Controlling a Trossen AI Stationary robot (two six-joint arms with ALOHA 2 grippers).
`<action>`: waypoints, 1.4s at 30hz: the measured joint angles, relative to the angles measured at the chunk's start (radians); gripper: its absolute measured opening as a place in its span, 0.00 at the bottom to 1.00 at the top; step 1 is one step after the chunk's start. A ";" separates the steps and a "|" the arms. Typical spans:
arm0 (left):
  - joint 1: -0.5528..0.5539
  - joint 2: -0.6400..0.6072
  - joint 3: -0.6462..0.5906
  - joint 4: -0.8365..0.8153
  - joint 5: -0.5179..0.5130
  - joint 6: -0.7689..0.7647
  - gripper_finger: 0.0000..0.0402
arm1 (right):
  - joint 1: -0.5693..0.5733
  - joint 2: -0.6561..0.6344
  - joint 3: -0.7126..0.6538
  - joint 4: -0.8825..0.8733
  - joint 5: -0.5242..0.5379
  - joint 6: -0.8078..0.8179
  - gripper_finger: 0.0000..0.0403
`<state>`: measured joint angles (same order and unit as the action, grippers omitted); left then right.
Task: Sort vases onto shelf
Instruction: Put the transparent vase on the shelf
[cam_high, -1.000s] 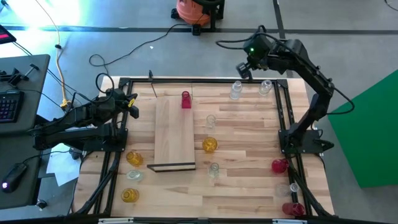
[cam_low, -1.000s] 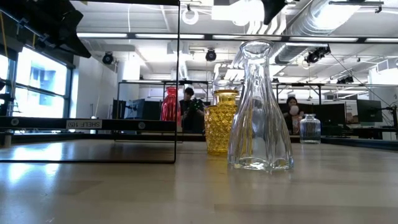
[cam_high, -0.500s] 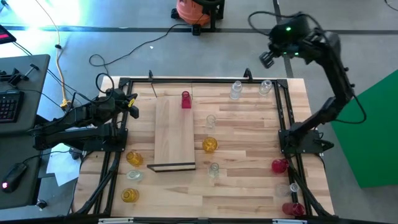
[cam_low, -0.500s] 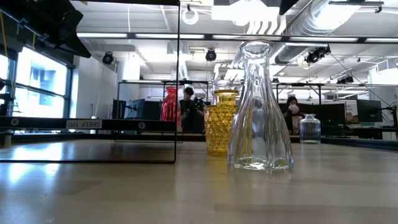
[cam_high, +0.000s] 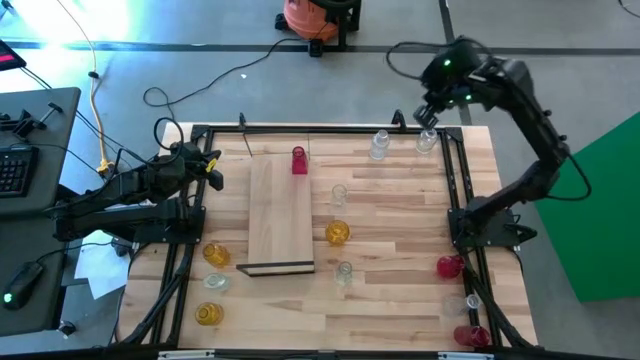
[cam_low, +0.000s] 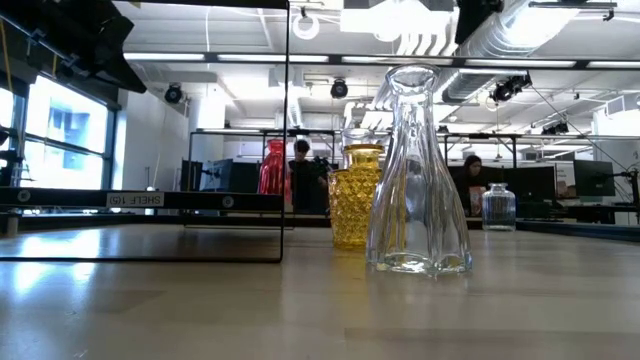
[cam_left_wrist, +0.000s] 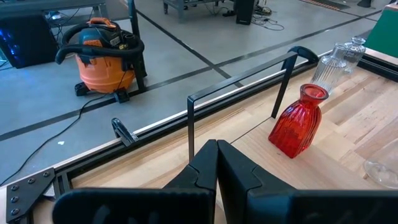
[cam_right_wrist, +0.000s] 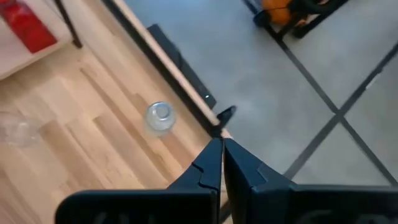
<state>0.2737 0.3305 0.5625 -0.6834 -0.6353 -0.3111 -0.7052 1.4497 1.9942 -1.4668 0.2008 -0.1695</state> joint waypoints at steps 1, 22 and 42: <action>0.000 0.000 0.000 0.000 0.000 0.000 0.00 | 0.012 -0.006 -0.029 0.023 0.000 0.012 0.00; 0.000 0.000 0.000 0.000 0.000 0.000 0.00 | 0.163 -0.083 -0.258 0.216 0.033 0.143 0.00; 0.000 0.000 0.000 0.000 0.000 0.000 0.00 | 0.162 -0.083 -0.258 0.216 0.035 0.110 0.00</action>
<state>0.2741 0.3307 0.5625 -0.6834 -0.6353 -0.3109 -0.5434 1.3666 1.7359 -1.2505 0.2359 -0.0598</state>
